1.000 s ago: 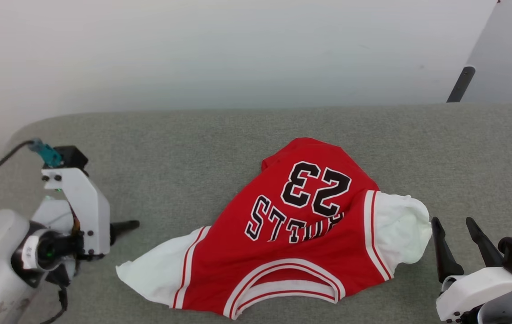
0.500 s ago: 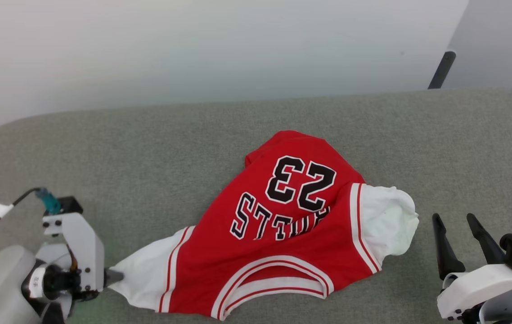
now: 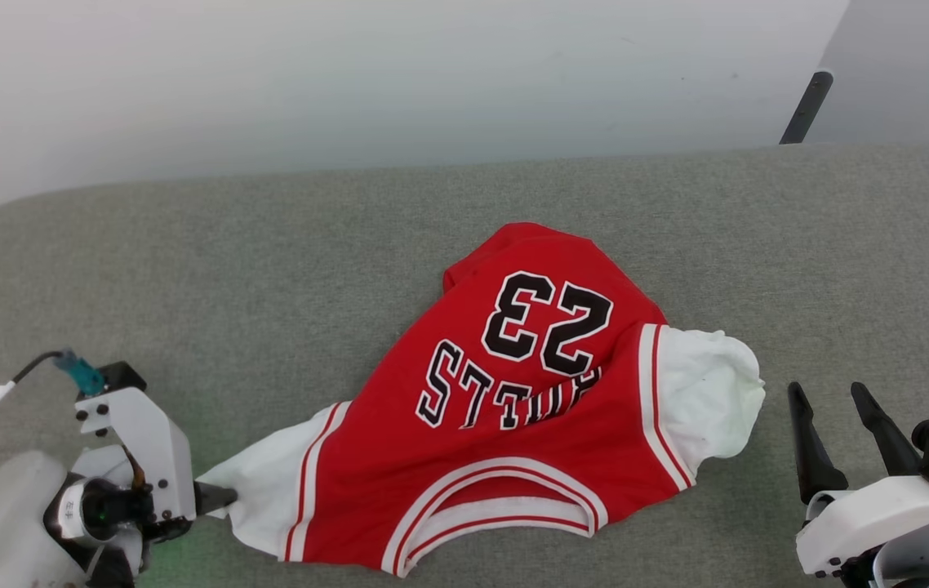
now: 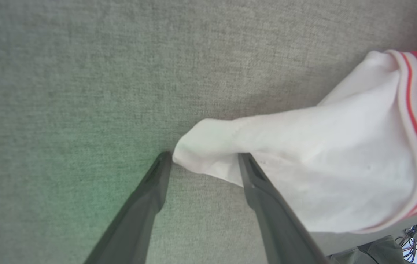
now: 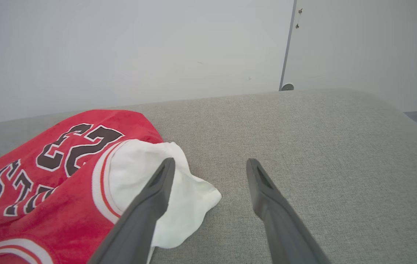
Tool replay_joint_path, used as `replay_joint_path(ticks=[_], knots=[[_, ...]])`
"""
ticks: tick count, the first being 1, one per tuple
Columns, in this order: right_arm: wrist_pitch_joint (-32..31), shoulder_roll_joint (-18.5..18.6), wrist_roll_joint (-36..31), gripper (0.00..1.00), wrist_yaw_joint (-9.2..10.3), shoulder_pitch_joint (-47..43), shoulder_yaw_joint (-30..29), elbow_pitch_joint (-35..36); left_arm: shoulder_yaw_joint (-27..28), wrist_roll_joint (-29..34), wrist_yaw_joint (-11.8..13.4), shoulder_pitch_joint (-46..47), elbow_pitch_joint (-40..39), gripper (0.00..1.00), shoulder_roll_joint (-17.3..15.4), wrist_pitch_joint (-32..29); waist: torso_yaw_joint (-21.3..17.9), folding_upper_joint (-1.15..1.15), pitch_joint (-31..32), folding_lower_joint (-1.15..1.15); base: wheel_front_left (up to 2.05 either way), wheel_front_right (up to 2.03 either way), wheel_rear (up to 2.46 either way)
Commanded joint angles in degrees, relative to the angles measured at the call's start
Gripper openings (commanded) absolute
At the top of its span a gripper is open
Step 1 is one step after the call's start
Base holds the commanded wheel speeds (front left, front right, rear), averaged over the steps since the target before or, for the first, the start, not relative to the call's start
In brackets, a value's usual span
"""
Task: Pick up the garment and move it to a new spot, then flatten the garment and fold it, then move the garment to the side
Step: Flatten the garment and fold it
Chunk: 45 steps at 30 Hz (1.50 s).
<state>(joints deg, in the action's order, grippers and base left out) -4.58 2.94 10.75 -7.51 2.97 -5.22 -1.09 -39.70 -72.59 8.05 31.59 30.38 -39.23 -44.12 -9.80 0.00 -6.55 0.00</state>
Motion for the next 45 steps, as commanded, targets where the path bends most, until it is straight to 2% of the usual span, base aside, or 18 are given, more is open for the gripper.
replay_joint_path(ticks=[1, 2, 3, 7, 13, 17, 28, 34, 43, 44, 45], knots=[[-0.1, -0.1, 0.5, 1.00, 0.04, 0.7, 0.0, 0.2, -1.1, -0.1, -0.8, -1.4, 0.5, 0.43, 1.4, -0.7, 0.1, 0.00, 0.0, 0.00, 0.00, 0.00, 0.00], [-0.2, -0.1, 0.5, 1.00, 0.04, 0.7, 0.0, 0.3, -1.1, -0.5, -0.5, -1.6, 1.1, 0.30, 1.7, -1.1, 0.1, 0.00, -0.1, 0.00, 0.00, 0.00, 0.00], [-0.2, -0.1, 0.5, 1.00, 0.04, 0.7, 0.0, 0.3, -0.9, -1.4, -0.2, -1.9, 1.6, 0.00, 2.1, -1.7, 0.2, 0.00, -0.1, 0.00, 0.00, 0.00, 0.00], [-0.4, -0.1, 0.8, 1.00, 0.04, 0.7, 0.0, 0.4, 0.1, -3.4, -1.2, -2.0, 2.2, 0.00, 3.1, -2.7, 0.3, 0.00, -0.2, 0.00, 0.00, 0.00, 0.00], [-3.1, -0.1, 1.6, 1.00, 0.04, 1.4, -0.1, 0.3, 0.1, -1.8, -2.3, -0.7, 2.4, 0.00, 2.8, -0.4, 0.7, 0.00, -0.4, 0.00, 0.00, 0.00, 0.00], [-7.7, 0.5, 1.9, 1.00, 0.04, 2.0, 0.0, 0.4, 0.0, -1.2, -3.1, 0.3, 2.6, 0.00, 2.9, 0.5, 1.2, 0.00, -0.4, 0.00, 0.00, 0.00, 0.00], [-26.5, 3.3, 3.7, 1.00, 0.04, 5.7, -3.0, -0.1, -1.4, 1.2, -5.6, 4.6, 2.7, 0.00, 5.8, 1.7, 4.5, 0.00, -2.0, 0.00, 0.00, 0.00, 0.00], [-30.8, 3.1, 4.5, 1.00, 0.04, 8.0, -4.8, -3.5, -2.1, 2.3, -6.7, 6.9, 2.6, 0.00, 7.2, 2.0, 6.3, 0.00, -4.4, 0.00, 0.00, 0.00, 0.00], [-33.5, 2.7, 5.2, 1.00, 0.04, 11.9, -6.1, -11.1, -2.7, 3.5, -8.2, 9.2, 3.7, 0.00, 8.6, 2.7, 8.1, 0.00, -7.4, 0.00, 0.00, 0.00, 0.00], [-33.9, 2.8, 4.6, 0.82, 0.04, 12.0, -6.0, -12.1, -2.7, 3.6, -8.2, 9.3, 3.9, 0.00, 8.7, 2.8, 8.3, 0.00, -7.6, 0.00, 0.00, 0.00, 0.00], [-34.4, 2.6, 4.7, 0.40, 0.04, 12.2, -5.9, -13.1, -2.8, 3.6, -8.3, 9.5, 4.3, 0.00, 8.8, 2.9, 8.4, 0.00, -7.7, 0.00, 0.00, 0.00, 0.00]])
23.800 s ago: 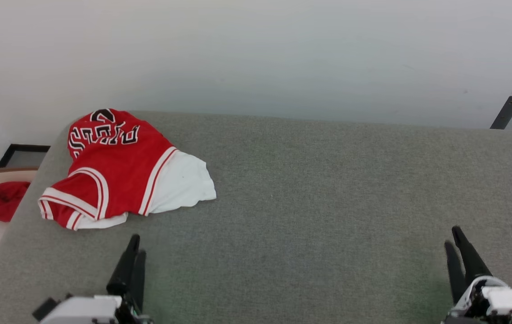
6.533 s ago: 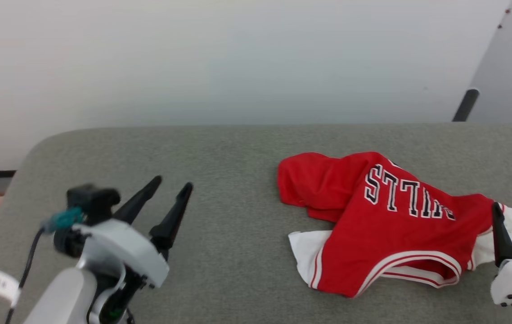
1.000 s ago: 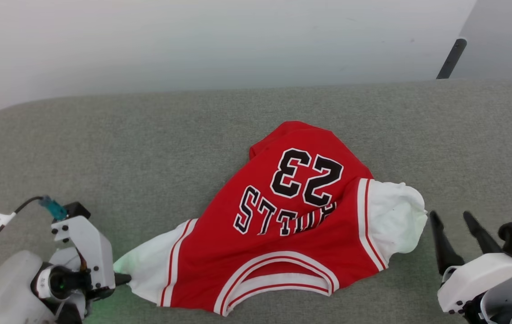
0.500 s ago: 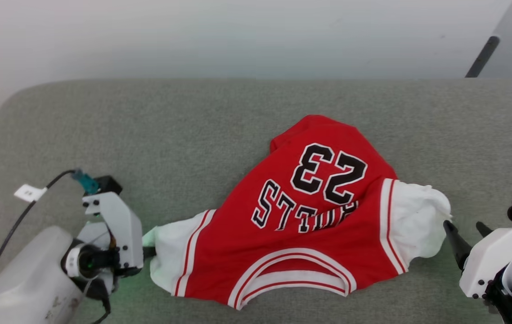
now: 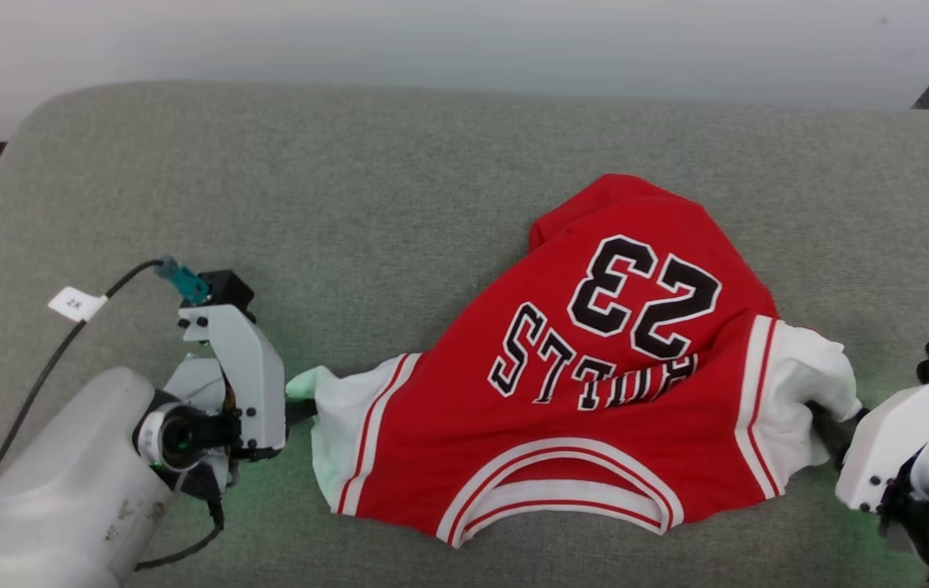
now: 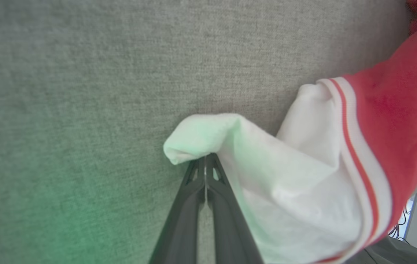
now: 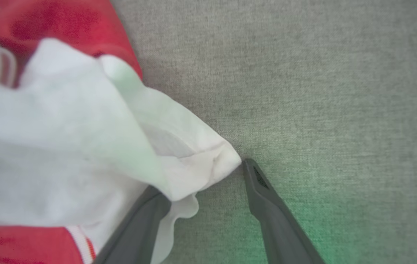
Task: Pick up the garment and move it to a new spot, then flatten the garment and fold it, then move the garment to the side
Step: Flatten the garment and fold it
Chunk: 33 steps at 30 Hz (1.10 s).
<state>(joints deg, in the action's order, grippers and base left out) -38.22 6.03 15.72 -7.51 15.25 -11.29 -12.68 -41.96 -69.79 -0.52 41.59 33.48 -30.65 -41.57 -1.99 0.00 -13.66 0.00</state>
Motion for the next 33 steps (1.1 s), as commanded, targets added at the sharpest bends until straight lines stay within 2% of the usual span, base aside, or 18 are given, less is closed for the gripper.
replay_joint_path(ticks=[1, 8, 15, 21, 27, 33], knots=[[-1.2, -0.6, 0.1, 0.00, 0.04, 0.1, -0.1, -2.4, -0.5, 0.8, 0.1, -0.4, 1.5, 0.00, 0.2, 0.3, 0.7, 0.00, -0.7, 0.00, 0.00, 0.00, 0.00], [-3.5, -0.7, 1.2, 0.00, 0.03, 2.9, -2.3, -4.7, -0.6, 0.8, -1.4, 0.4, 3.7, 0.00, 0.4, 0.4, 1.1, 0.00, 0.2, 0.00, 0.00, 0.00, 0.00], [-9.3, -0.7, 5.3, 0.00, 0.02, 7.9, -4.5, -1.9, -0.2, 0.0, -3.0, 3.7, 3.9, 0.00, 0.6, -1.4, 1.0, 0.00, 3.7, 0.00, 0.00, 0.00, 0.00], [-12.5, -1.1, 7.8, 0.00, 0.02, 14.0, -5.8, -0.2, 0.2, 0.5, -3.3, 8.2, 4.5, 0.00, 1.4, -2.1, 1.2, 0.00, 8.3, 0.00, 0.00, 0.00, 0.00], [-9.8, -1.3, 7.7, 0.00, 0.01, 22.4, -5.3, -1.9, 1.0, 1.3, -3.9, 15.0, 6.0, 0.00, 2.8, -1.9, 1.4, 0.00, 12.4, 0.00, 0.00, 0.00, 0.00], [-3.0, -0.6, 6.7, 0.00, 0.01, 32.0, -2.6, -7.1, 1.7, 3.8, -4.9, 23.4, 8.8, 0.00, 4.1, 1.6, 1.1, 0.00, 13.9, 0.00, 0.00, 0.00, 0.00]])
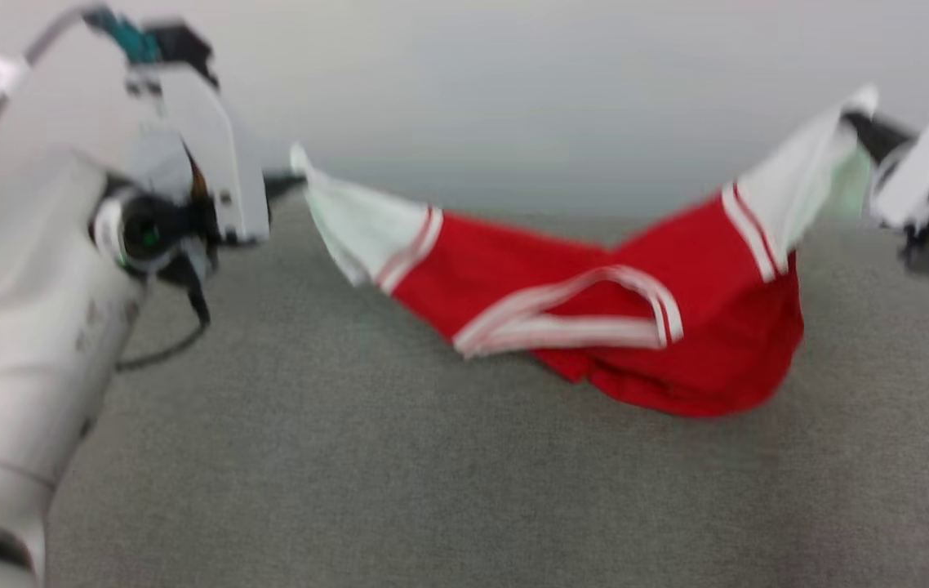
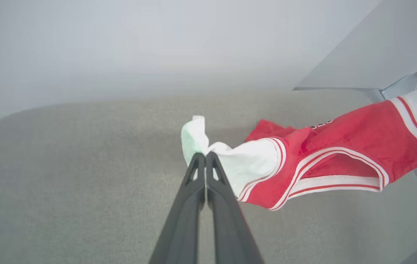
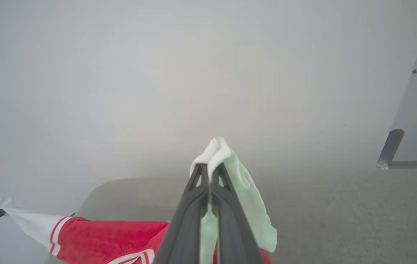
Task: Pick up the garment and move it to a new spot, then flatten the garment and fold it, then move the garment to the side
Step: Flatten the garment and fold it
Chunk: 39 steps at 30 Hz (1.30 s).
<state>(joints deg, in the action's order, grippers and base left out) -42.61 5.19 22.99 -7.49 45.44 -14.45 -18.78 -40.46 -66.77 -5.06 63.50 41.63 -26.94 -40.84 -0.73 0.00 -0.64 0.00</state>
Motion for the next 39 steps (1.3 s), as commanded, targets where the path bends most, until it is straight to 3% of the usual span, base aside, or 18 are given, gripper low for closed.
replay_joint_path(ticks=[1, 15, 25, 32, 39], knots=[[2.9, 0.5, -0.7, 0.00, -0.01, 3.5, 1.2, -2.2, 0.2, 1.3, -0.5, 2.9, 1.4, 0.00, 0.5, 1.5, -0.2, 0.00, 1.0, 0.00, 0.00, 0.00, 0.00], [29.6, 4.1, -1.7, 0.00, 0.00, 26.3, 10.0, -21.9, 2.7, 8.2, -1.3, 21.9, 15.0, 0.00, 4.1, 21.2, -0.1, 0.00, 0.4, 0.00, 0.00, 0.00, 0.00], [38.0, 5.0, -1.7, 0.00, 0.00, 35.0, 14.0, -34.6, 2.9, 8.7, -2.1, 28.4, 22.1, 0.00, 6.0, 27.2, 0.0, 0.00, -0.9, 0.00, 0.00, 0.00, 0.00], [42.2, 6.6, -0.5, 0.00, 0.00, 41.4, 16.8, -37.7, 2.7, 8.7, -2.4, 34.0, 22.4, 0.00, 6.1, 30.0, -0.2, 0.00, -9.5, 0.00, 0.00, 0.00, 0.00], [49.7, 9.4, -2.7, 0.00, 0.00, 49.6, 19.7, -37.8, 1.8, 10.5, -2.5, 43.2, 20.1, 0.00, 5.1, 35.2, -0.5, 0.00, -22.9, 0.00, 0.00, 0.00, 0.00]])
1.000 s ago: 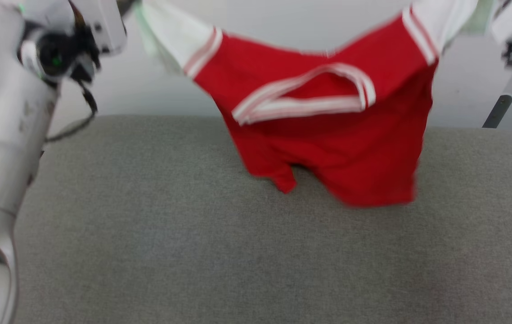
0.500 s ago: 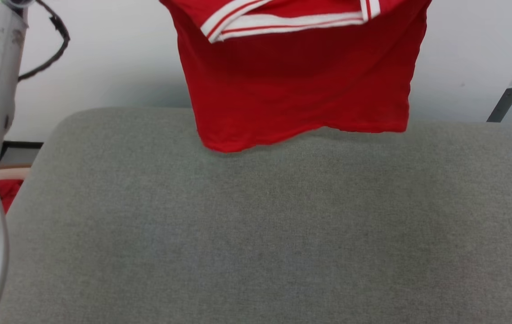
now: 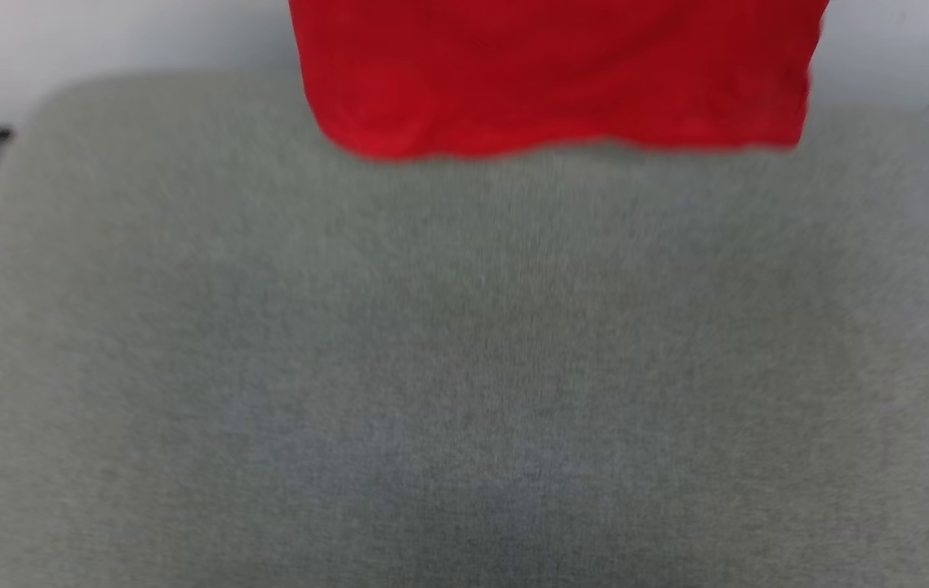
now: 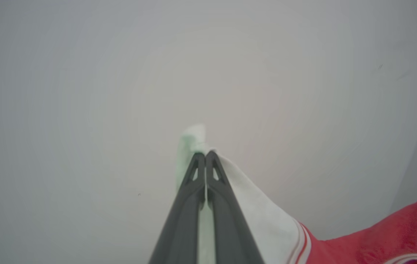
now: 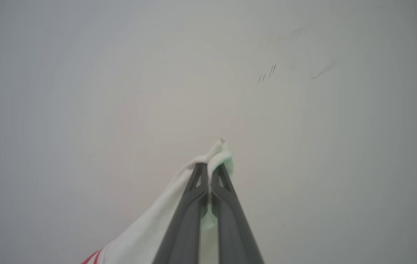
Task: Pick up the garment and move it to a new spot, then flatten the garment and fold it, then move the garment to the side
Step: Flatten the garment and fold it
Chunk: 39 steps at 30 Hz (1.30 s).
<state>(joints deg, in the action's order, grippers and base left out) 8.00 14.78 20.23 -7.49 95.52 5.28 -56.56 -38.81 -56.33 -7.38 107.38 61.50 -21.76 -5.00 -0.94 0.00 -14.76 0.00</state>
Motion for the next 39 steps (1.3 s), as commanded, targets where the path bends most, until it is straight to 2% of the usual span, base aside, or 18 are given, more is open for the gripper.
replay_joint_path(ticks=[1, 6, 11, 15, 18, 24, 31, 39], knots=[[0.5, 0.1, -0.3, 0.00, 0.00, 0.6, 0.2, -0.3, -0.1, 0.2, -0.1, 0.4, -0.1, 0.00, -0.2, 0.4, -0.3, 0.00, -10.5, 0.00, 0.00, 0.00, 0.00], [6.0, 1.8, -3.3, 0.00, 0.00, 6.7, 0.8, -1.0, -0.1, 0.8, -0.1, 7.3, -1.0, 0.00, -0.4, 6.1, -0.2, 0.00, -19.7, 0.00, 0.00, 0.00, 0.00], [7.2, 2.4, -7.1, 0.00, 0.00, 10.9, -1.2, 0.9, -1.3, 0.9, -0.2, 11.8, -2.4, 0.00, 0.4, 9.8, 0.9, 0.00, -27.0, 0.00, 0.00, 0.00, 0.00], [7.2, 1.4, -10.0, 0.00, 0.00, 9.8, -3.1, 3.9, -2.5, 0.1, -0.2, 11.7, -2.9, 0.00, 0.8, 13.1, 1.9, 0.00, -30.2, 0.00, 0.00, 0.00, 0.00], [7.2, 0.0, -11.2, 0.00, 0.00, 8.7, -3.8, 4.1, -3.2, -1.3, -0.2, 10.6, -2.1, 0.00, 0.8, 13.3, 2.3, 0.00, -30.9, 0.00, 0.00, 0.00, 0.00], [7.2, -1.9, -10.0, 0.00, 0.00, 6.3, -2.2, 1.9, -6.4, -3.2, -0.2, 6.8, -1.0, 0.00, 0.5, 11.8, 3.1, 0.00, -28.2, 0.00, 0.00, 0.00, 0.00], [6.4, -1.8, -3.2, 0.00, 0.00, 1.9, 2.2, -3.7, -9.7, -7.6, -0.2, -1.4, 0.1, 0.00, 0.8, 3.7, 3.8, 0.00, -20.5, 0.00, 0.00, 0.00, 0.00], [-2.3, 0.7, 7.7, 0.00, 0.00, -9.0, 10.4, -4.0, -13.8, -11.8, -0.2, -14.0, -2.2, 0.00, 0.3, -4.9, 4.1, 0.00, -9.2, 0.00, 0.00, 0.00, 0.00]])
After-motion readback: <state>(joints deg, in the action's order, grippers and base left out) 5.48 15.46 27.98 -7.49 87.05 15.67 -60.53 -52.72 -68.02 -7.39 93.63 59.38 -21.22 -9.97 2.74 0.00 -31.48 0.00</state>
